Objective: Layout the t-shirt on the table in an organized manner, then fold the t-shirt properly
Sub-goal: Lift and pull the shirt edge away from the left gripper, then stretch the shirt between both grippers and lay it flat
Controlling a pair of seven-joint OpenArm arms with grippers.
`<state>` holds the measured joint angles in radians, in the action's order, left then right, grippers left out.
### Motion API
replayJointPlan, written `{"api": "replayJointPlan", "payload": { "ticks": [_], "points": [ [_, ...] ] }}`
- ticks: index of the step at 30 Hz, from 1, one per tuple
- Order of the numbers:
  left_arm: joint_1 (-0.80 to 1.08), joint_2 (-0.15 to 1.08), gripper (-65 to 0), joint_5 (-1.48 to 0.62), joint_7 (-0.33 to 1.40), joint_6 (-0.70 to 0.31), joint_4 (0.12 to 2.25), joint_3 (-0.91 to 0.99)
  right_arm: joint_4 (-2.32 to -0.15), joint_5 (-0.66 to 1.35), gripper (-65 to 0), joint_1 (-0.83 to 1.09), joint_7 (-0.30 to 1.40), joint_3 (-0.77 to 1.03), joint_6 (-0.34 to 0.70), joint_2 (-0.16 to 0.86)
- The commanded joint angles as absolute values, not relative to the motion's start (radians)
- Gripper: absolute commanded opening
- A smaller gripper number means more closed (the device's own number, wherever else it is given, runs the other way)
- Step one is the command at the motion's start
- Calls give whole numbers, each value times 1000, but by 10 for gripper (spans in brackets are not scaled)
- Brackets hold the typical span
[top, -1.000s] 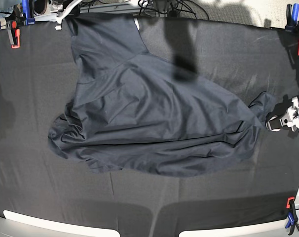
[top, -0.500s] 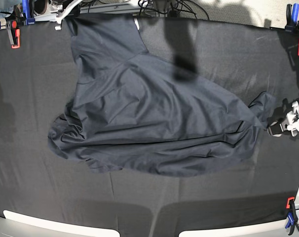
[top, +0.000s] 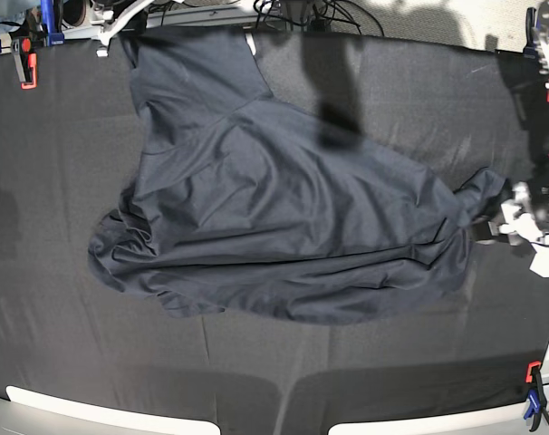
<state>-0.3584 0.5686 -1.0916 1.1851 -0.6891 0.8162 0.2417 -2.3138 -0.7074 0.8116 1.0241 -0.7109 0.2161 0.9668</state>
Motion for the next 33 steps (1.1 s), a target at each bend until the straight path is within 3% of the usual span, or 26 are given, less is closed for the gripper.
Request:
{"api": "replayJointPlan", "payload": {
  "ticks": [1,3,6,10,16,21,27,33],
  "points": [
    [-388,602,-421,-1111,1173,-698,832,247,-2333,-726,-650,818,1037,-707,200,980],
    [-388,613,-466,-1111,1173,-698,832,247,-2333,-726,-650,818,1037,-707,200,979],
    [-387,635,-650,-1111,1174,-698,832,247,-2333,-726,-650,818,1037,-707,200,978],
    [-384,659,-650,-1158,1196,-698,832,247,-2333,-726,-650,818,1043,-707,200,978],
    [-356,681,-650,-1395,1396,-698,832,247,-2333,-725,-650,818,1070,-707,200,982],
    [-279,699,-650,-1479,1396,-698,832,248,-2333,-727,-650,858,1078,-692,201,1028],
    [-192,726,-650,-1484,1396,-698,832,249,-2333,-768,-650,991,1073,-558,178,1063],
    [-140,714,-650,-1484,1396,-698,871,287,-2333,-755,-650,1055,1062,-373,102,1016]
  ]
}}
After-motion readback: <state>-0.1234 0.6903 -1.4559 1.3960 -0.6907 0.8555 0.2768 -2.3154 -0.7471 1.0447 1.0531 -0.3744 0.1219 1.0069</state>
